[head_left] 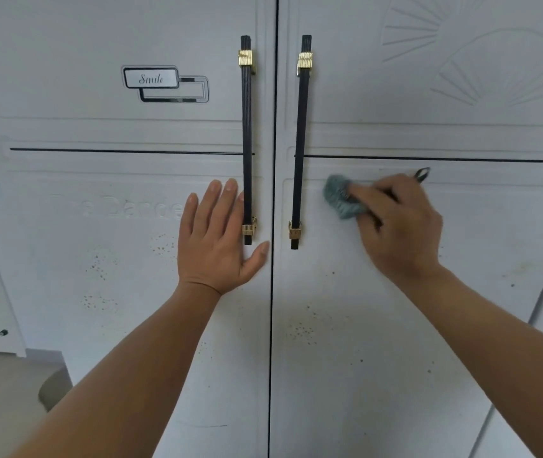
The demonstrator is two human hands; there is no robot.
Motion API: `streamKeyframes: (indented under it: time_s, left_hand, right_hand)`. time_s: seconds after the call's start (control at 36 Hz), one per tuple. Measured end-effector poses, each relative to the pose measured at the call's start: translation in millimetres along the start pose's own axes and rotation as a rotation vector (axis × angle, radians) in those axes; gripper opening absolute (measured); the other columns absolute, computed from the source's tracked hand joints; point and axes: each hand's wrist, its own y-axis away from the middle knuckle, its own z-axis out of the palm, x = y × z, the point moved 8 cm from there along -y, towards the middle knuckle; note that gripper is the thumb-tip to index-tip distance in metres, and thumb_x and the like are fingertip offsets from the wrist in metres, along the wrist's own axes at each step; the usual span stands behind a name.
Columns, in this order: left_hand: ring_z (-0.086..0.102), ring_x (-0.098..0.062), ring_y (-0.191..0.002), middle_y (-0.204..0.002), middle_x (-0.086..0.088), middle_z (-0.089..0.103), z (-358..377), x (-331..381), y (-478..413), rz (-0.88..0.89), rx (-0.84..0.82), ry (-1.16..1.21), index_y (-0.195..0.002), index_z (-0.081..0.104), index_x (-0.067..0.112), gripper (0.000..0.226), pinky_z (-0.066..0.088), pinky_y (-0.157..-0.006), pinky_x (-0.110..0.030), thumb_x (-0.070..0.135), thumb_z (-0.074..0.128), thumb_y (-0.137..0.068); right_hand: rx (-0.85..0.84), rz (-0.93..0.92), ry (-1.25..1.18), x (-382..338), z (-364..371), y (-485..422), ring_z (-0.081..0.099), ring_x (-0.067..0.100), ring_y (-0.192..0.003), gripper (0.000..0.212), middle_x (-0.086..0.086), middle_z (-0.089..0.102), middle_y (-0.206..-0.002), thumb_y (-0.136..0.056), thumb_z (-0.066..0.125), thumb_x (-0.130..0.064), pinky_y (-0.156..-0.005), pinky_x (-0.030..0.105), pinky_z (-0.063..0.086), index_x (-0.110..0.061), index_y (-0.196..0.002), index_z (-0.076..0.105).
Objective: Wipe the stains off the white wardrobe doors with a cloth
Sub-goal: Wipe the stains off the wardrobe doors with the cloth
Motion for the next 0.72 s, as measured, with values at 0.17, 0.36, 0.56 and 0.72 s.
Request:
streamKeyframes:
  time_s: [0.17, 0.36, 0.56, 0.72]
  left_hand:
    - [0.03, -0.035, -0.153, -0.163, -0.015, 0.035, 0, 1, 0, 0.004, 0.002, 0.001, -0.164, 0.014, 0.012, 0.09, 0.028, -0.122, -0.058, 0.059, 0.048, -0.096]
    - [0.029, -0.035, -0.153, -0.163, -0.015, 0.036, 0, 1, 0, 0.0, -0.008, -0.006, -0.165, 0.012, 0.013, 0.088, 0.027, -0.123, -0.058, 0.061, 0.043, -0.097]
    - [0.027, -0.035, -0.154, -0.165, -0.013, 0.03, 1, 0, -1, -0.001, -0.021, -0.011, -0.165, 0.009, 0.014, 0.092, 0.024, -0.124, -0.057, 0.062, 0.045, -0.096]
    - [0.018, -0.035, -0.157, -0.169, -0.015, 0.021, -5, 8, 4, -0.082, -0.141, 0.024, -0.165, 0.001, 0.012, 0.102, 0.014, -0.127, -0.057, 0.07, 0.044, -0.093]
  right_hand:
    - [-0.196, -0.275, -0.005, -27, 18, 23, 0.056, 0.028, -0.072, 0.019, 0.011, 0.062, -0.087, -0.092, 0.063, -0.02, -0.05, 0.03, 0.047, -0.012, -0.103, 0.076]
    - [-0.083, -0.166, 0.064, 1, -1, 9, 0.06, 0.028, -0.079, 0.021, 0.01, 0.066, -0.092, -0.087, 0.068, -0.013, -0.058, 0.029, 0.046, -0.016, -0.106, 0.078]
    - [-0.205, -0.22, 0.023, 0, 4, 25, 0.059, 0.03, -0.078, 0.022, 0.01, 0.063, -0.091, -0.085, 0.07, -0.009, -0.052, 0.033, 0.049, -0.013, -0.106, 0.077]
    - [-0.071, 0.064, -0.014, 34, -42, -12, 0.059, 0.029, -0.091, 0.029, 0.009, 0.063, -0.097, -0.083, 0.064, -0.01, -0.066, 0.033, 0.05, -0.01, -0.11, 0.076]
